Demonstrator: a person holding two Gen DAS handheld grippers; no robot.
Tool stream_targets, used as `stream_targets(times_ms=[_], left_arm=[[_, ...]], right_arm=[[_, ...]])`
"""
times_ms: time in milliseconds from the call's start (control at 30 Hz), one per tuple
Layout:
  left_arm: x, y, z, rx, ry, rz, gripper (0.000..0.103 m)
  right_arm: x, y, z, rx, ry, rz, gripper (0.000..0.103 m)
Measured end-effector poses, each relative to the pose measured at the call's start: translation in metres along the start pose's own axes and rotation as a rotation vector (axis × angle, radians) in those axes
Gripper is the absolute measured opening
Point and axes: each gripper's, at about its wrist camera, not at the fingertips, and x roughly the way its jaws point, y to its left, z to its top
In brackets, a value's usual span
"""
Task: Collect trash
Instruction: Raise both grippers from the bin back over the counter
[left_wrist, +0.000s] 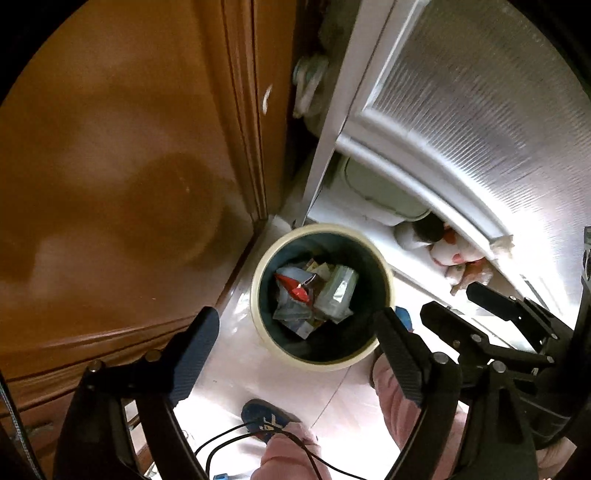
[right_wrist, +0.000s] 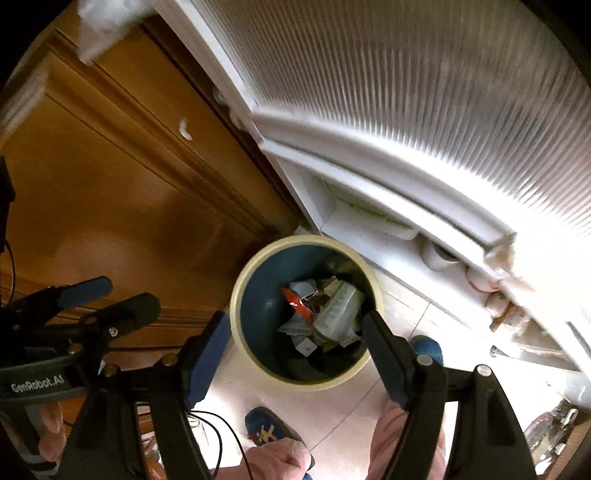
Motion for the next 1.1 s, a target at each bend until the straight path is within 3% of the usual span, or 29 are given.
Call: stream_targets(times_ms=[433, 633, 833, 1100], left_arm=[[-0.144, -0.028, 0.011, 0.06, -0.078, -0.028, 0.089], [-0.222, -0.045, 0.013, 0.114, -0.122, -0.055, 0.089], [-0.294, -0.058, 0.02, 0.181, -0.242, -0.008, 0.093], [-0.36, -0.066, 0.038, 0.19, -0.368, 0.025, 0.093]], right_arm=[[-0.128, 0.029, 0.018, -0.024, -0.054, -0.034, 0.075], [-0.2, 0.052, 0.025, -0.1, -0.109, -0.046, 0.075], [-0.272, 0.074, 0.037, -0.24, -0.231, -0.061, 0.075], [-0.333, 0.091, 0.047, -0.314, -0.337, -0.057, 0.075]])
